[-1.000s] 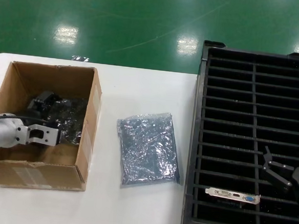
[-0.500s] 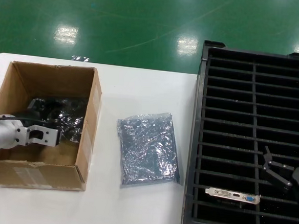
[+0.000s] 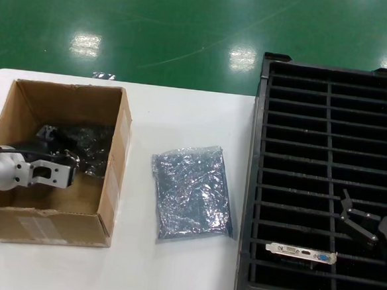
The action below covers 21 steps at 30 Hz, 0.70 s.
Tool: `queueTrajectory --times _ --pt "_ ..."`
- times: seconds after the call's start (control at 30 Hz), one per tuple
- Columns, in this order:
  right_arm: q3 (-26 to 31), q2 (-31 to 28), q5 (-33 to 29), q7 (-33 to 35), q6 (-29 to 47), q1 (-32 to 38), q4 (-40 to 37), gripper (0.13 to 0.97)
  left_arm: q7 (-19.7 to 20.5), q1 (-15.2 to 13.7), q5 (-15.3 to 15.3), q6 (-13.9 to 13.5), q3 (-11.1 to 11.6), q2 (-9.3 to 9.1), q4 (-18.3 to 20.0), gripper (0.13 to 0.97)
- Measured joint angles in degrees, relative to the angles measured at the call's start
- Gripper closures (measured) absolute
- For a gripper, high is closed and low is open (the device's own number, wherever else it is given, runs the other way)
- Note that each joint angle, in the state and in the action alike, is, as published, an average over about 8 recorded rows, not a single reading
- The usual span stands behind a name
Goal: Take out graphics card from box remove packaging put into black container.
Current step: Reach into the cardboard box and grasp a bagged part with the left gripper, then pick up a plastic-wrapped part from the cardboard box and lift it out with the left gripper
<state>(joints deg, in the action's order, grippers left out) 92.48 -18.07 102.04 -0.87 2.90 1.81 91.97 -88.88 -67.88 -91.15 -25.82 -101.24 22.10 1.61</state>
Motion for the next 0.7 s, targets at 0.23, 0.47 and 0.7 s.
queueTrajectory --times 0.23,0.47,0.7 --pt "0.00 0.00 0.00 0.00 0.00 0.00 0.00 0.129 -0.38 -0.03 -0.18 -0.28 0.21 0.24 0.14 0.909" --pt "0.00 0.00 0.00 0.00 0.00 0.00 0.00 0.129 -1.10 -0.11 -0.58 -0.76 0.63 0.39 0.47 0.950" --pt "0.00 0.00 0.00 0.00 0.00 0.00 0.00 0.129 -2.79 0.12 -1.84 -1.51 1.94 0.74 2.10 0.957"
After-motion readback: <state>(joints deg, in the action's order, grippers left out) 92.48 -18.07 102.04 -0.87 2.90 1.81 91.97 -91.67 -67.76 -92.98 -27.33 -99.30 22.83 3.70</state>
